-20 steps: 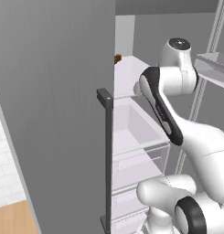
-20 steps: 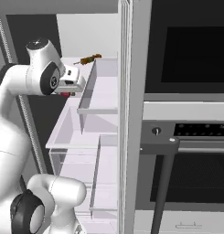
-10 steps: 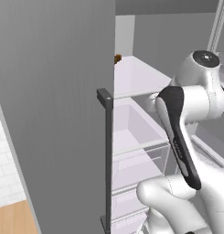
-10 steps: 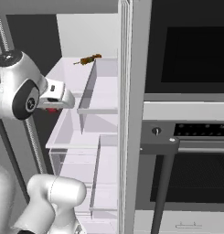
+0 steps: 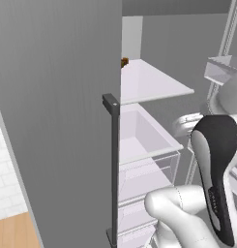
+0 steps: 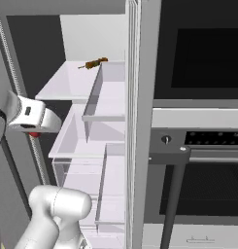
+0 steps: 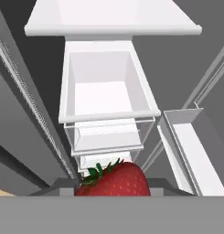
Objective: Take the strawberry from the fridge and place it on top of the pancake, located on the dining counter.
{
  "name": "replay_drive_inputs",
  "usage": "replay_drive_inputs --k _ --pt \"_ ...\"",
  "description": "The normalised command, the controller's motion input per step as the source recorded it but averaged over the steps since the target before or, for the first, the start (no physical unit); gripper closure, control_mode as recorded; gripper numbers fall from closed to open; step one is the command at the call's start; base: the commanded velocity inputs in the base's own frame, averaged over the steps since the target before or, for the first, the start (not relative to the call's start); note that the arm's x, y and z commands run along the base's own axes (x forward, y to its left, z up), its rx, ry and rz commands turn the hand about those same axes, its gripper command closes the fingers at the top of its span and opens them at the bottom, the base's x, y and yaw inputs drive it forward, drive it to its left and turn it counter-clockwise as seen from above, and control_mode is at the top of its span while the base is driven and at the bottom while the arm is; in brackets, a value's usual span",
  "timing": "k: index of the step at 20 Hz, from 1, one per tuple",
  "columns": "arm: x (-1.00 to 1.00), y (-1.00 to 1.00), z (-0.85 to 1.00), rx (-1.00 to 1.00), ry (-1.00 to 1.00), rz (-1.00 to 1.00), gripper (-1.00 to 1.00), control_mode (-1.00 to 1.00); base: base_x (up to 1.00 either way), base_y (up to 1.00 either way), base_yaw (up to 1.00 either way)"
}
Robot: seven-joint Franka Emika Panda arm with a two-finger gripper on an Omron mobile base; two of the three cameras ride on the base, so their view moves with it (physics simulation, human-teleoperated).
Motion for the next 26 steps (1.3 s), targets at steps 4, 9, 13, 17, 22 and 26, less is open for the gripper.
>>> replay_drive_inputs --k 4,9,13,17,22,26 --pt "-0.95 0.00 0.47 0.00 0.00 -0.02 1.00 -1.00 0.00 0.00 0.00" --pt "-0.78 0.00 0.45 0.00 0.00 -0.01 1.00 -1.00 0.00 0.00 0.00" --pt "-0.23 0.02 0.02 0.00 0.00 0.00 1.00 -1.00 0.00 0.00 0.00" --pt "0.00 0.00 0.00 0.00 0.00 0.00 1.00 -1.00 0.00 0.00 0.00" --pt "-0.06 0.00 0.00 0.00 0.00 0.00 1.00 -1.00 0.00 0.00 0.00" --pt "-0.16 0.00 0.00 0.00 -0.05 0.00 1.00 1.00 -0.69 0.08 0.00"
